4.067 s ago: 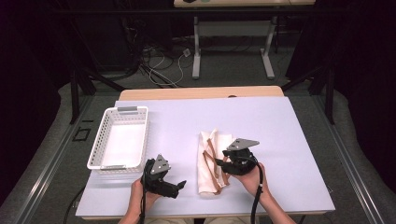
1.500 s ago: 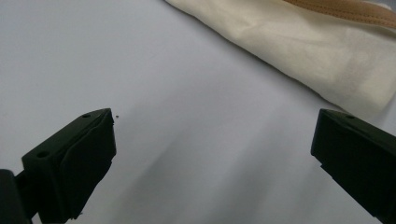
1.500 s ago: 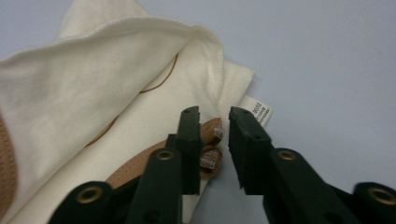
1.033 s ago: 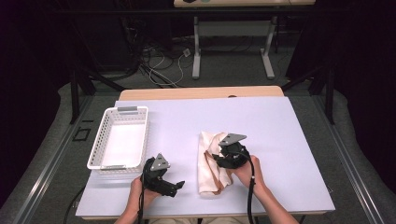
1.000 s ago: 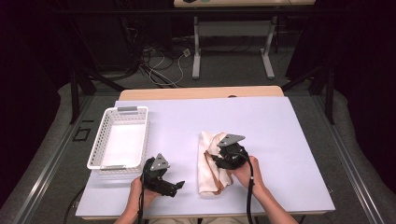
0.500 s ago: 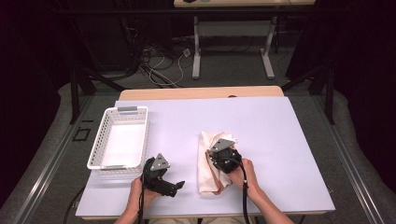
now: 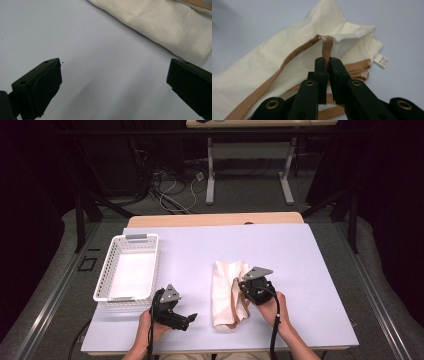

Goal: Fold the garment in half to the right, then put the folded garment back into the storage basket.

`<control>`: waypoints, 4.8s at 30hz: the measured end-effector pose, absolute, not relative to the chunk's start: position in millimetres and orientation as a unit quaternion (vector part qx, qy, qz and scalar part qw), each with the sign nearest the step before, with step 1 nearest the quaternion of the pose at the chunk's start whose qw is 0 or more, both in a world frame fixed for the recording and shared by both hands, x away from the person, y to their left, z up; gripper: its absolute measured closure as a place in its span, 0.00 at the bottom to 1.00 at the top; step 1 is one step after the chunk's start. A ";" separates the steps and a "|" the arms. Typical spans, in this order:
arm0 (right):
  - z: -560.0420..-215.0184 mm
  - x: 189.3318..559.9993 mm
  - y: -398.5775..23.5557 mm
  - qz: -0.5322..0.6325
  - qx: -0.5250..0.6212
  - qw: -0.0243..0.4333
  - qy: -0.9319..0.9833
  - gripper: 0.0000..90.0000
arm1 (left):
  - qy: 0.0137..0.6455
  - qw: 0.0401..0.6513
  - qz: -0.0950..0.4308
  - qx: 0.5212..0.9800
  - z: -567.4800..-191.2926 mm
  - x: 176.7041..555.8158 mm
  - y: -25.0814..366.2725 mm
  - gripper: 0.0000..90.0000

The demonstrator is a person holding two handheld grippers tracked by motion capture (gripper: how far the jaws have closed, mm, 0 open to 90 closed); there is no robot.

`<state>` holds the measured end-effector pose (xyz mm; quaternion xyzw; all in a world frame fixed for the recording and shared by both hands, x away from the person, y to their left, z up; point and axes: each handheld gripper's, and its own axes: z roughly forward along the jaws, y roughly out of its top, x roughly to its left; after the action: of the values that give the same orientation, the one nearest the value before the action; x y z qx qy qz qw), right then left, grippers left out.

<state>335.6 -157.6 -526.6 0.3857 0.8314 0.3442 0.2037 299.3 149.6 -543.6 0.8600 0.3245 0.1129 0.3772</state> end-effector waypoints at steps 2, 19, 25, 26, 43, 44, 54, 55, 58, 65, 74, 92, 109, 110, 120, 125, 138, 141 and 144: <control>-527.6 333.7 -163.0 0.338 0.395 0.196 0.831 0.90 | 0.326 0.375 0.112 0.861 -543.3 299.4 150.3 0.00; -528.7 347.7 -196.1 0.352 0.452 0.196 0.796 0.76 | 0.322 0.373 0.112 0.863 -545.6 300.1 147.2 0.00; -536.9 372.7 -184.0 0.360 0.463 0.193 0.787 0.76 | 0.322 0.370 0.112 0.864 -546.4 299.9 144.9 0.00; -536.9 372.7 -184.0 0.360 0.463 0.193 0.787 0.76 | 0.322 0.370 0.112 0.864 -546.4 299.9 144.9 0.00; -559.0 409.8 -171.7 0.367 0.478 0.185 0.777 0.97 | 0.319 0.382 0.107 0.861 -546.3 300.3 146.1 0.00; -558.8 409.7 -172.3 0.369 0.476 0.185 0.777 0.97 | 0.320 0.382 0.105 0.861 -546.5 300.3 146.0 0.00; -545.0 398.7 -178.6 0.377 0.477 0.220 0.763 0.98 | 0.321 0.387 0.103 0.858 -545.4 300.5 147.9 0.00; -543.7 397.5 -179.5 0.377 0.475 0.224 0.763 0.98 | 0.322 0.387 0.102 0.858 -545.3 300.2 147.7 0.00; -541.9 395.0 -180.1 0.372 0.483 0.227 0.760 0.98 | 0.317 0.382 0.107 0.862 -545.2 300.6 147.3 0.00; -551.1 399.6 -182.2 0.348 0.494 0.206 0.770 0.96 | 0.318 0.379 0.102 0.863 -546.9 301.1 146.5 0.00; -545.6 397.0 -187.1 0.345 0.482 0.205 0.779 0.68 | 0.319 0.380 0.101 0.862 -546.1 299.9 146.4 0.00; -521.8 364.2 -205.3 0.369 0.418 0.156 0.816 0.23 | 0.315 0.380 0.109 0.863 -544.5 298.8 146.4 0.00; -517.2 332.8 -214.7 0.379 0.396 0.138 0.825 0.04 | 0.312 0.380 0.109 0.864 -544.9 299.0 144.3 0.00; -517.9 331.1 -214.9 0.379 0.399 0.135 0.824 0.03 | 0.313 0.379 0.108 0.864 -544.7 298.9 144.6 0.00; -521.1 322.9 -221.5 0.384 0.397 0.134 0.823 0.00 | 0.311 0.379 0.111 0.864 -545.1 299.0 144.1 0.00; -522.5 320.5 -224.0 0.384 0.396 0.135 0.823 0.00 | 0.311 0.378 0.109 0.865 -545.3 298.7 143.4 0.00; -521.2 319.6 -228.7 0.385 0.399 0.138 0.821 0.00 | 0.307 0.380 0.106 0.866 -547.1 296.8 138.8 0.00; -521.8 321.4 -228.1 0.388 0.399 0.132 0.821 0.00 | 0.298 0.383 0.106 0.868 -549.5 293.9 133.9 0.00; -523.2 323.8 -225.9 0.389 0.397 0.129 0.821 0.00 | 0.293 0.386 0.098 0.869 -551.5 290.8 128.0 0.00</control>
<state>323.8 -225.9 -523.2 0.3971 0.8212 0.3890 0.1287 290.8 128.0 -551.5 0.8692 0.2929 0.0978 0.3861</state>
